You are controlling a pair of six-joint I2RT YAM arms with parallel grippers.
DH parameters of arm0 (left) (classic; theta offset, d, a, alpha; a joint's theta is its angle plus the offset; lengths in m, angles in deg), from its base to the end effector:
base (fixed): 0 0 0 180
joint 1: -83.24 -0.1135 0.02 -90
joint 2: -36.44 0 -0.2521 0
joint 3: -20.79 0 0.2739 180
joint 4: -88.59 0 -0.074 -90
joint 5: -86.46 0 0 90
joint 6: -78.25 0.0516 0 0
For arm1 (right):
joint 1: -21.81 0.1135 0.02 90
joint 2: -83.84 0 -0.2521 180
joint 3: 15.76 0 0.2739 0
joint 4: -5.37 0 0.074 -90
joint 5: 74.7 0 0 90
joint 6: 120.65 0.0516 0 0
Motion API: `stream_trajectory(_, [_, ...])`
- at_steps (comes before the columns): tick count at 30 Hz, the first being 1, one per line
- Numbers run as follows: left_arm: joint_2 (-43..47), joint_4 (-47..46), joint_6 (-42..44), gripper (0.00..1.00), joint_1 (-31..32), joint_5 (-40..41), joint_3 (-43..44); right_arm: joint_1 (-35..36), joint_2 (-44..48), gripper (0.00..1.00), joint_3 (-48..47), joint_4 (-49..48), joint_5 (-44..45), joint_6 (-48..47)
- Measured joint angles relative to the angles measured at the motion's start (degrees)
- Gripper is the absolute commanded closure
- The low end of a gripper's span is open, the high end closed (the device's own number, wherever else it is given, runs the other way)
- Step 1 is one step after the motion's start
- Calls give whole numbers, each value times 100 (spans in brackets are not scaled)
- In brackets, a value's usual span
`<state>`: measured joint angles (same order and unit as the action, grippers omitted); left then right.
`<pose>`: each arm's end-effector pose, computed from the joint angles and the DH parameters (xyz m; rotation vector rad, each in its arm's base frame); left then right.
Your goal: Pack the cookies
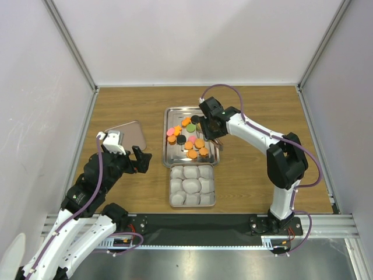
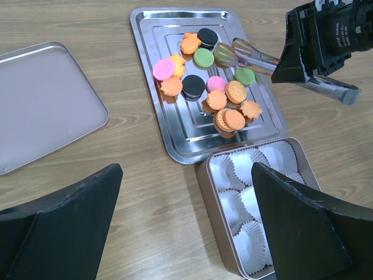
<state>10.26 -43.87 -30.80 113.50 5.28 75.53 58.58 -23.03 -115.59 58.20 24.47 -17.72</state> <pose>0.1357 -0.0700 0.3150 0.0823 1.9203 -0.4367 0.3475 0.2494 0.2131 -0.4816 2.5528 0.1048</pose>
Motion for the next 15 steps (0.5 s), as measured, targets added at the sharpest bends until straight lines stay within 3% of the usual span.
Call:
stream_trajectory(4, [0, 0, 0, 0, 0, 0, 0, 2, -61, 60, -50, 4, 0, -15])
stream_trajectory(9, [0, 0, 2, 0, 0, 0, 0, 2, -72, 76, -90, 31, 4, -15])
stream_trajectory(15, [0, 0, 2, 0, 0, 0, 0, 2, -15, 79, -157, 57, 90, -13])
